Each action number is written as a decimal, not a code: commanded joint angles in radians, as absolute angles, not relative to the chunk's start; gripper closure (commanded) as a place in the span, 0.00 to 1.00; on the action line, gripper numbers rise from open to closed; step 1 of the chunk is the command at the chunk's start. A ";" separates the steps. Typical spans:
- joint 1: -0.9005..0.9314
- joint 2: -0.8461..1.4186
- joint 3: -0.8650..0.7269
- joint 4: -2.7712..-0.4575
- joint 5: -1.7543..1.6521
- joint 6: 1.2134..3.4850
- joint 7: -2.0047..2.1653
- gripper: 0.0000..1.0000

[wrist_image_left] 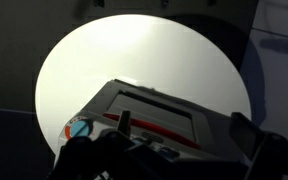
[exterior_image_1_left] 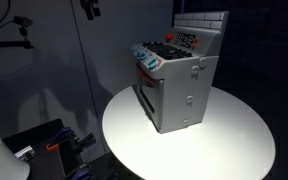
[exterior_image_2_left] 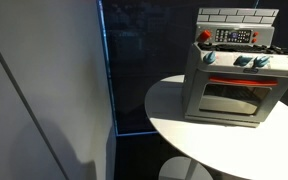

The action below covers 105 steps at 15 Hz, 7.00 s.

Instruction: Push the top right button on toy stove

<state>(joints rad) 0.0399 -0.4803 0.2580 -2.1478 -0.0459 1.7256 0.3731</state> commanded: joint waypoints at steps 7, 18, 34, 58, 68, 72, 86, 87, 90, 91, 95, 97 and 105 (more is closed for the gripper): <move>-0.031 -0.333 0.216 -2.013 -0.168 1.821 0.525 0.00; -0.075 -0.207 0.133 -1.975 -0.272 1.989 0.641 0.00; -0.059 -0.149 0.077 -1.967 -0.327 2.040 0.699 0.00; -0.032 0.182 -0.040 -1.685 -0.439 2.152 0.896 0.00; 0.006 0.296 -0.091 -1.567 -0.415 2.135 0.897 0.00; 0.016 0.303 -0.101 -1.562 -0.403 2.130 0.901 0.00; 0.020 0.324 -0.120 -1.544 -0.398 2.112 0.909 0.00; 0.020 0.324 -0.120 -1.544 -0.398 2.112 0.909 0.00; 0.021 0.327 -0.121 -1.539 -0.401 2.114 0.911 0.00; 0.021 0.329 -0.122 -1.537 -0.403 2.114 0.913 0.00; 0.021 0.344 -0.127 -1.520 -0.409 2.113 0.918 0.00; 0.021 0.353 -0.130 -1.507 -0.409 2.109 0.918 0.00; 0.025 0.291 -0.119 -1.560 -0.396 2.087 0.894 0.00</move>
<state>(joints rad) 0.0143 0.3237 -0.1123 -1.5511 -0.4203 2.1107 0.9049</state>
